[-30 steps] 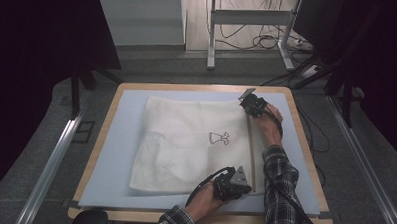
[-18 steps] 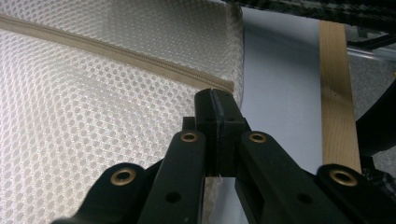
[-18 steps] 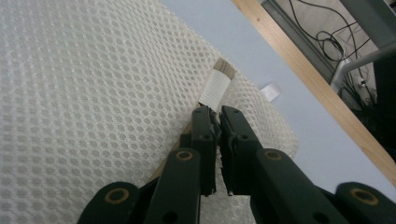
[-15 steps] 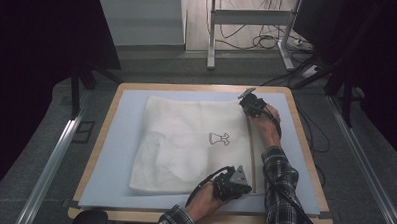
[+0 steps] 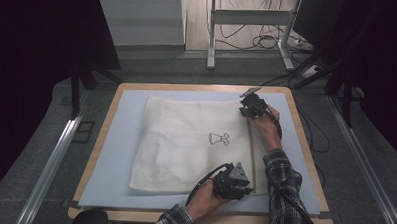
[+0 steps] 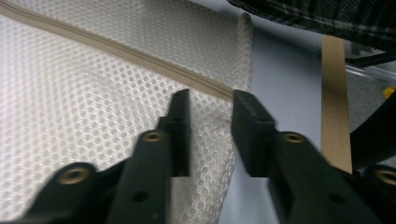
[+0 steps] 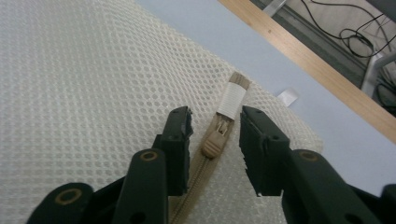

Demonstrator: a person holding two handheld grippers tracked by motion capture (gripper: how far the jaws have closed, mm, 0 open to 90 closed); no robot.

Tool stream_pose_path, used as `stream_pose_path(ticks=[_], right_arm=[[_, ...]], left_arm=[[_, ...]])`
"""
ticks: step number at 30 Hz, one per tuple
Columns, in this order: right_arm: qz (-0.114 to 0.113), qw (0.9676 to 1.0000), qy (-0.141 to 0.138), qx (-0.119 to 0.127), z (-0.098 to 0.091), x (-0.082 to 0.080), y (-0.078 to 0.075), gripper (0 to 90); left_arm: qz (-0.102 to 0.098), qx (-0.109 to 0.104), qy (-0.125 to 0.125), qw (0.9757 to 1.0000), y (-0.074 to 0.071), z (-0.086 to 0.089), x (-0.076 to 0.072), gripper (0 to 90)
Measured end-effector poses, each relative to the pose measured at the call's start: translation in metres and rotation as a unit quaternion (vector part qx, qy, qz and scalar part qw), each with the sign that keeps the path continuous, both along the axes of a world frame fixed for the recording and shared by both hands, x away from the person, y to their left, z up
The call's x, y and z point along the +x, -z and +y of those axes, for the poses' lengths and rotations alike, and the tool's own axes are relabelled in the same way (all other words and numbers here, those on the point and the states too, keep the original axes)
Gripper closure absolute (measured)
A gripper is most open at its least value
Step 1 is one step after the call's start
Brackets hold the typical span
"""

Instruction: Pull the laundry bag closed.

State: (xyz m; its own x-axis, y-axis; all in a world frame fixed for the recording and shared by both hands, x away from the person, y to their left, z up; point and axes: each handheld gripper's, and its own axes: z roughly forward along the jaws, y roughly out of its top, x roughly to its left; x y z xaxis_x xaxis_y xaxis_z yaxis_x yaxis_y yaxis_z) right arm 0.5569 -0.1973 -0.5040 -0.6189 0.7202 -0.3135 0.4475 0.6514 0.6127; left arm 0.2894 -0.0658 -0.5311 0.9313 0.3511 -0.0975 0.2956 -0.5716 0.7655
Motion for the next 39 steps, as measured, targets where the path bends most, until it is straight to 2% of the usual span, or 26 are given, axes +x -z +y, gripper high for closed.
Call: stream_pose_path(ticks=[5,8,14,16,22,24,28,29,33,37,39], right_arm=[[0.004,0.9999,0.002,0.011,-0.003,-0.003,0.0,50.4],[0.007,0.9996,0.003,0.026,-0.006,-0.004,-0.002,44.8],[0.01,0.9988,0.003,0.047,-0.011,-0.008,-0.005,37.3],[0.01,0.9988,0.001,0.048,-0.011,-0.011,-0.007,36.4],[0.018,0.997,0.002,0.075,-0.011,-0.018,-0.008,34.8],[0.021,0.9965,0.004,0.081,-0.011,-0.02,-0.008,33.8],[0.025,0.9952,0.004,0.094,-0.012,-0.023,-0.008,31.1],[0.026,0.9949,0.004,0.098,-0.013,-0.024,-0.009,30.3],[0.029,0.9941,0.002,0.105,-0.014,-0.028,-0.01,27.3],[0.033,0.9932,0.004,0.111,-0.014,-0.033,-0.008,24.1],[0.036,0.9928,0.004,0.115,-0.014,-0.035,-0.007,21.7]], left_arm=[[0.002,-0.013,0.0,0.9999,-0.004,0.0,-0.003,54.4],[0.0,-0.019,0.001,0.9998,-0.004,0.002,-0.005,47.5],[-0.002,-0.031,0.004,0.9995,-0.005,0.007,-0.005,32.1],[0.001,-0.035,0.004,0.9994,-0.005,0.01,-0.005,29.7],[0.01,-0.039,0.006,0.9992,-0.007,0.017,-0.004,20.9],[0.01,-0.032,0.012,0.9993,-0.008,0.02,-0.004,18.0],[0.014,-0.036,0.017,0.9991,-0.01,0.024,-0.004,14.9],[0.016,-0.041,0.013,0.999,-0.01,0.025,-0.004,13.7],[0.004,-0.034,0.003,0.9994,-0.013,0.028,-0.004,7.7],[0.018,-0.042,0.002,0.9989,-0.017,0.031,-0.002,6.1],[0.011,-0.035,0.002,0.9993,-0.019,0.032,-0.003,5.5]])
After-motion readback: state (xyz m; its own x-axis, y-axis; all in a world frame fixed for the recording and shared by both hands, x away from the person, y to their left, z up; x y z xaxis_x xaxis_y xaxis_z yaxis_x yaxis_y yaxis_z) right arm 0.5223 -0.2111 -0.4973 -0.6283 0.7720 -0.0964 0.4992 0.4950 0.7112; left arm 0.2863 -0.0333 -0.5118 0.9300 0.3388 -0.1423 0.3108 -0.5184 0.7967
